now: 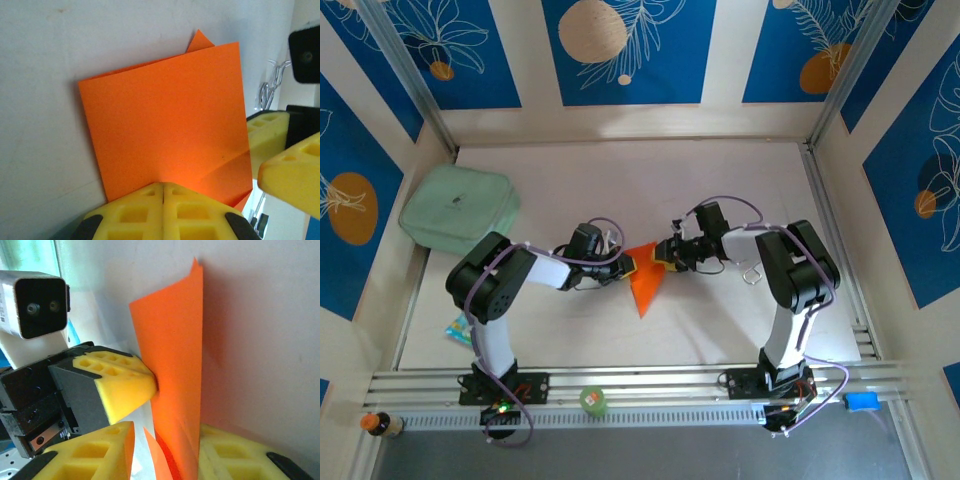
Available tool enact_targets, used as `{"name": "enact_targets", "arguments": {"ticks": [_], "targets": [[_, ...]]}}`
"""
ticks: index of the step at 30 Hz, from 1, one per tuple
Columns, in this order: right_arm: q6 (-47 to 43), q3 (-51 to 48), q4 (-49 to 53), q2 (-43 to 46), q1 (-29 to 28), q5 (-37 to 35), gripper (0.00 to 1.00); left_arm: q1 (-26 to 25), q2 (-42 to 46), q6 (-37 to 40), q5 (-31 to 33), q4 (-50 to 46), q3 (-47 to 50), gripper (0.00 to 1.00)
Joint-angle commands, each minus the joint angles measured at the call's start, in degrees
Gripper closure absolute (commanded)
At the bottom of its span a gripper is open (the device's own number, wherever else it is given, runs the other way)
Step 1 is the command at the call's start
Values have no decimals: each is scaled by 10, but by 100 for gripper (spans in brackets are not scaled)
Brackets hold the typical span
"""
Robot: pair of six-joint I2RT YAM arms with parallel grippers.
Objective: Fold a paper plane with a square sheet of paper (pick it up from the middle)
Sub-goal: Fold the wing for the fifth time at the center of the table.
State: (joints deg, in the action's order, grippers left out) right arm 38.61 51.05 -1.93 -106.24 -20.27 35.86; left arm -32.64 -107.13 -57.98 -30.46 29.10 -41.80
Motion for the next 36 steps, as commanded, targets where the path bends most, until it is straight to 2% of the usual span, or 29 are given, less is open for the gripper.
{"name": "enact_targets", "arguments": {"ticks": [1,8,12,16,18,22,25,30,36], "targets": [[-47,30,32,-20,2,41,70,4,-22,20,-1,-59,3,99],[-87,73,76,-56,2,45,76,3,-16,23,0,-67,2,99],[-95,80,87,-57,2,44,90,3,-11,25,1,-72,1,99],[-80,68,83,-39,1,37,98,2,20,21,3,-67,3,93],[-55,54,69,-23,-2,24,99,3,47,29,10,-87,-4,84],[42,15,34,12,-5,-31,100,1,100,44,33,-119,-11,77],[134,-29,6,48,-11,-95,100,1,121,52,37,-133,-11,77],[242,-82,-21,90,-40,-174,100,-4,111,37,11,-108,-13,85],[296,-131,-69,110,-55,-195,99,-19,58,15,-17,-75,-22,90]]}}
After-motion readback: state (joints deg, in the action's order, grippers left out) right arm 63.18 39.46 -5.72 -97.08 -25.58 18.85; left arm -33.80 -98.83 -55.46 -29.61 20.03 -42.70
